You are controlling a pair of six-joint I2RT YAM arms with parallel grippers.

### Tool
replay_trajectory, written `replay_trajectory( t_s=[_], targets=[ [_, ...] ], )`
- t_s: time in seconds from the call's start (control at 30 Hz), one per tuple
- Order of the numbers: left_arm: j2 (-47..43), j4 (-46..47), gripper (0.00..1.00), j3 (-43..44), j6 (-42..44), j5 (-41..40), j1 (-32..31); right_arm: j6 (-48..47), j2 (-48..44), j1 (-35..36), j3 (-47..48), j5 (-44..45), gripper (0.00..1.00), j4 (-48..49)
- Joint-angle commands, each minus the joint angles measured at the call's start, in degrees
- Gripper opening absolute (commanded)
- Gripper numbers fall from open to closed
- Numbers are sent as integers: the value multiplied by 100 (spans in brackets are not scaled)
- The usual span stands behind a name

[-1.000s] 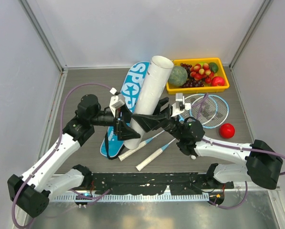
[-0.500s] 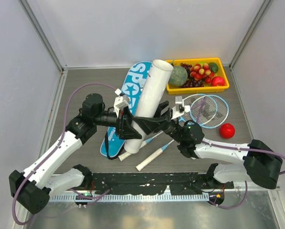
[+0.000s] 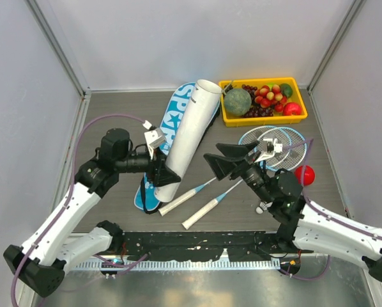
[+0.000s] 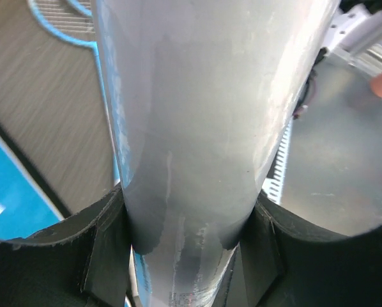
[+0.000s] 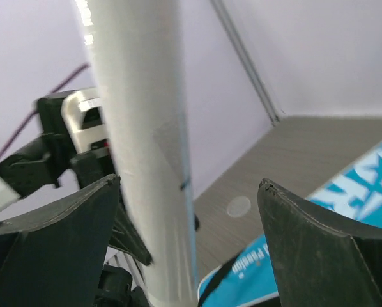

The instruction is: Pack up the badminton gear

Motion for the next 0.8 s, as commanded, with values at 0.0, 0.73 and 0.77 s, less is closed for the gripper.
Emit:
replay_trajectory(
  t_s=[0.0,0.73,0.77],
  targets=[
    [-665,-619,26,-28,407,-1274,21,1118,-521,-13,508,1676,90,-3766],
    [-2609,-83,25,-1558,267,-2234,-260,584,1849,-3792,2196,142,80,-9285],
    [-2644,-92,25,-1575,258,-2251,-313,593,1938,-3853,2196,55,80,-9408]
  ],
)
